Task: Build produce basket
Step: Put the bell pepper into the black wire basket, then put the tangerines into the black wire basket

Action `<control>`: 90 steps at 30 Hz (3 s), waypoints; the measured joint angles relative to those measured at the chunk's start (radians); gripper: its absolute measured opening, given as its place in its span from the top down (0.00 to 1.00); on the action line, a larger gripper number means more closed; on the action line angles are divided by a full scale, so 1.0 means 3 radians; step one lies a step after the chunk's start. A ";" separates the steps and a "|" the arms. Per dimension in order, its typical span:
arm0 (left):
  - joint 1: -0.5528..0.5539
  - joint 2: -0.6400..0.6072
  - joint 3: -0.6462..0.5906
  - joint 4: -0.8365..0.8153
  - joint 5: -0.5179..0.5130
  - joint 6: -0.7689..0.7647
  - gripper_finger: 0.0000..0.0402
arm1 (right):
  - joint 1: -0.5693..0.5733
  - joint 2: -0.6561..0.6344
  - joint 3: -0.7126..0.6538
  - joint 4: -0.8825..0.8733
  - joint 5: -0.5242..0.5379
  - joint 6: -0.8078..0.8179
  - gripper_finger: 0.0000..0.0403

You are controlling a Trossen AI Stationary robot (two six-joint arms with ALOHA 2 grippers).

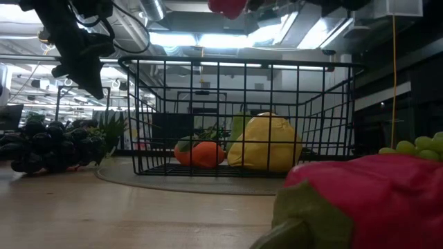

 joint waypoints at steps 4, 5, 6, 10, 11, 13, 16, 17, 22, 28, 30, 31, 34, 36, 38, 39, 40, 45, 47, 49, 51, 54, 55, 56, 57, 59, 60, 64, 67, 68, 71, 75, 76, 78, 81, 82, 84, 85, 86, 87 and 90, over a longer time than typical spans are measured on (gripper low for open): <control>0.0001 0.0000 0.0000 0.0000 0.0000 -0.0001 1.00 | 0.0109 -0.0003 -0.0249 0.0326 0.0292 0.0003 0.97; 0.0000 0.0000 0.0000 0.0000 0.0001 -0.0001 1.00 | 0.0133 -0.0003 -0.0286 0.0358 0.0379 0.0002 0.97; 0.0001 0.0000 0.0000 0.0001 0.0001 -0.0001 1.00 | 0.0153 -0.0003 -0.0312 0.0380 0.0452 0.0002 0.97; 0.0001 0.0000 0.0000 0.0001 0.0001 -0.0003 1.00 | 0.0231 -0.0003 -0.0380 0.0383 0.0668 0.0003 0.97; 0.0000 0.0000 0.0000 0.0001 0.0001 -0.0004 1.00 | 0.0250 -0.0001 -0.0380 0.0384 0.0709 0.0002 0.97; 0.0001 0.0000 0.0000 0.0001 0.0001 -0.0005 1.00 | 0.0277 -0.0003 -0.0380 0.0401 0.0718 -0.0003 0.97; 0.0001 0.0000 0.0000 0.0001 0.0001 -0.0013 1.00 | 0.0307 -0.0003 -0.0380 0.0396 0.0717 -0.0007 0.97; 0.0001 0.0000 0.0000 0.0001 0.0001 -0.0013 1.00 | 0.0318 0.0000 -0.0380 0.0396 0.0716 -0.0007 0.97; 0.0001 0.0000 0.0000 0.0003 0.0001 -0.0013 1.00 | 0.0351 0.0113 -0.0379 0.0390 0.0714 -0.0010 0.97; 0.0000 0.0000 0.0000 0.0003 0.0001 -0.0011 1.00 | 0.0354 0.0312 -0.0379 0.0603 0.0717 -0.0013 0.92; 0.0000 0.0000 0.0000 0.0002 0.0001 -0.0011 1.00 | 0.0354 0.0355 -0.0379 0.0716 0.0716 -0.0013 0.89; 0.0001 0.0000 0.0000 0.0001 0.0001 -0.0011 1.00 | 0.0354 0.0371 -0.0379 0.0758 0.0717 -0.0013 0.88; 0.0000 0.0000 0.0000 0.0003 0.0001 -0.0011 1.00 | 0.0354 0.0399 -0.0379 0.0813 0.0717 -0.0013 0.87; 0.0000 0.0000 0.0000 0.0003 0.0001 -0.0010 1.00 | 0.0354 0.0399 -0.0379 0.0820 0.0716 -0.0013 0.87; 0.0000 0.0000 0.0000 0.0002 0.0001 -0.0010 1.00 | 0.0354 0.0398 -0.0379 0.0817 0.0716 -0.0013 0.87; 0.0001 0.0000 0.0000 0.0001 0.0001 -0.0010 1.00 | 0.0354 0.0399 -0.0379 0.0817 0.0716 -0.0007 0.86; 0.0001 0.0000 0.0000 0.0003 0.0001 -0.0010 1.00 | 0.0357 0.0398 -0.0379 0.0818 0.0716 -0.0006 0.86; 0.0000 0.0000 0.0000 0.0001 0.0001 -0.0009 1.00 | 0.0358 0.0398 -0.0379 0.0817 0.0716 -0.0004 0.86; 0.0001 0.0000 0.0000 0.0002 0.0001 -0.0009 1.00 | 0.0358 0.0398 -0.0379 0.0815 0.0716 -0.0007 0.86; 0.0000 0.0000 0.0000 0.0002 0.0001 -0.0009 1.00 | 0.0358 0.0398 -0.0379 0.0816 0.0717 -0.0012 0.86; 0.0001 0.0000 0.0000 0.0003 0.0001 -0.0008 1.00 | 0.0358 0.0398 -0.0379 0.0815 0.0717 -0.0008 0.86; 0.0001 0.0000 0.0000 -0.0004 0.0058 -0.0031 1.00 | 0.0358 0.0398 -0.0379 0.0815 0.0717 -0.0010 0.86; 0.0000 0.0000 0.0000 -0.0010 0.0104 -0.0075 1.00 | 0.0358 0.0398 -0.0379 0.0813 0.0717 -0.0009 0.86; 0.0000 0.0000 0.0000 -0.0015 0.0149 -0.0111 1.00 | 0.0359 0.0398 -0.0379 0.0813 0.0717 -0.0010 0.86; -0.0001 0.0000 0.0000 -0.0020 0.0184 -0.0155 1.00 | 0.0359 0.0398 -0.0379 0.0813 0.0717 -0.0011 0.86; -0.0002 0.0000 0.0000 -0.0034 0.0267 -0.0262 1.00 | 0.0359 0.0398 -0.0379 0.0813 0.0717 -0.0012 0.86; -0.0012 0.0000 0.0000 -0.0045 0.0324 -0.0321 1.00 | 0.0359 0.0398 -0.0379 0.0812 0.0717 -0.0011 0.86; -0.0143 0.0000 0.0000 -0.0072 0.0586 -0.0582 1.00 | 0.0359 0.0397 -0.0379 0.0806 0.0717 -0.0012 0.86; -0.0358 0.0000 0.0000 -0.0019 0.0741 -0.0631 1.00 | 0.0359 0.0397 -0.0379 0.0804 0.0717 -0.0012 0.86; -0.0451 0.0000 0.0000 0.0018 0.0761 -0.0633 1.00 | 0.0359 0.0397 -0.0379 0.0803 0.0717 -0.0012 0.86; -0.0749 0.0000 0.0000 0.0186 0.0757 -0.0684 1.00 | 0.0359 0.0395 -0.0377 0.0796 0.0717 -0.0012 0.86; -0.1219 0.0000 0.0000 0.0580 0.0518 -0.0777 1.00 | 0.0359 0.0395 -0.0377 0.0794 0.0717 -0.0013 0.86; -0.1341 0.0000 0.0000 0.0663 0.0457 -0.0774 1.00 | 0.0359 0.0395 -0.0377 0.0794 0.0717 -0.0013 0.86; -0.1538 0.0000 0.0001 0.0781 0.0305 -0.0721 1.00 | 0.0359 0.0395 -0.0377 0.0789 0.0717 -0.0013 0.86; -0.1729 -0.0021 0.0000 0.0795 -0.0038 -0.0511 1.00 | 0.0359 0.0395 -0.0377 0.0787 0.0717 -0.0013 0.86; -0.1758 -0.0064 0.0000 0.0786 -0.0157 -0.0432 1.00 | 0.0359 0.0395 -0.0377 0.0787 0.0717 -0.0013 0.86; -0.1773 -0.0155 0.0001 0.0806 -0.0404 -0.0283 1.00 | 0.0359 0.0395 -0.0376 0.0785 0.0717 -0.0013 0.86; -0.1772 -0.0184 0.0001 0.0806 -0.0500 -0.0254 1.00 | 0.0359 0.0395 -0.0376 0.0784 0.0717 -0.0013 0.86; -0.1769 -0.0204 0.0001 0.0798 -0.0582 -0.0238 1.00 | 0.0359 0.0395 -0.0376 0.0783 0.0717 -0.0013 0.86; -0.1758 -0.0212 0.0001 0.0797 -0.0632 -0.0229 1.00 | 0.0359 0.0395 -0.0376 0.0778 0.0717 -0.0013 0.86; -0.1718 -0.0233 0.0001 0.0761 -0.0657 -0.0177 0.96 | 0.0359 0.0395 -0.0376 0.0764 0.0717 -0.0013 0.86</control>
